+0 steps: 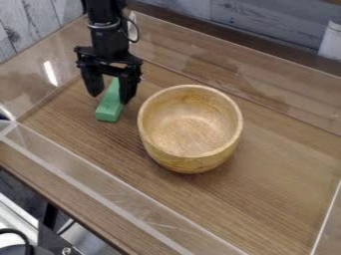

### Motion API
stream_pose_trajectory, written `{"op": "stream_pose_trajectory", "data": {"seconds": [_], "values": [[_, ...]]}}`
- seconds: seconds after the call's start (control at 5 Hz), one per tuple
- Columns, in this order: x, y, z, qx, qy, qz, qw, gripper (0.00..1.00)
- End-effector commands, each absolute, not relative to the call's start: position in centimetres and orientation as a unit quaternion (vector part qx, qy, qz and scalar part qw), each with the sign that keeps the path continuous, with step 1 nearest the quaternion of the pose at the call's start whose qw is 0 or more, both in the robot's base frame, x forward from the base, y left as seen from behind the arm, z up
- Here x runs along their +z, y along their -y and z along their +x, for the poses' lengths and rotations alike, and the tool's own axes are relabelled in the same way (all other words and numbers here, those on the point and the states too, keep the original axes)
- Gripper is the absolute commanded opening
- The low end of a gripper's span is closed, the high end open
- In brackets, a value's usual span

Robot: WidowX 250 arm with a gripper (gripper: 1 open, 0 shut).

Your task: Put the green block in the brown bowl

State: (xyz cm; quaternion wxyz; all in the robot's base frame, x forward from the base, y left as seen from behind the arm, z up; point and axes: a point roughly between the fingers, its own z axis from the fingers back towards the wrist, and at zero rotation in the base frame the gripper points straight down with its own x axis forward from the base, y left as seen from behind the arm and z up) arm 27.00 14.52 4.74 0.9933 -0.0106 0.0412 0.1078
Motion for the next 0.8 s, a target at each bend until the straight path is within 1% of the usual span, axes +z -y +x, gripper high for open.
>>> {"op": "stream_pose_trajectory", "data": {"seconds": [0.0, 0.6], "values": [[5.92, -15.25, 27.83, 0.112, -0.019, -0.001, 0.994, 1.0], [5.92, -15.5, 27.92, 0.117, -0.019, -0.004, 0.993, 1.0]]}}
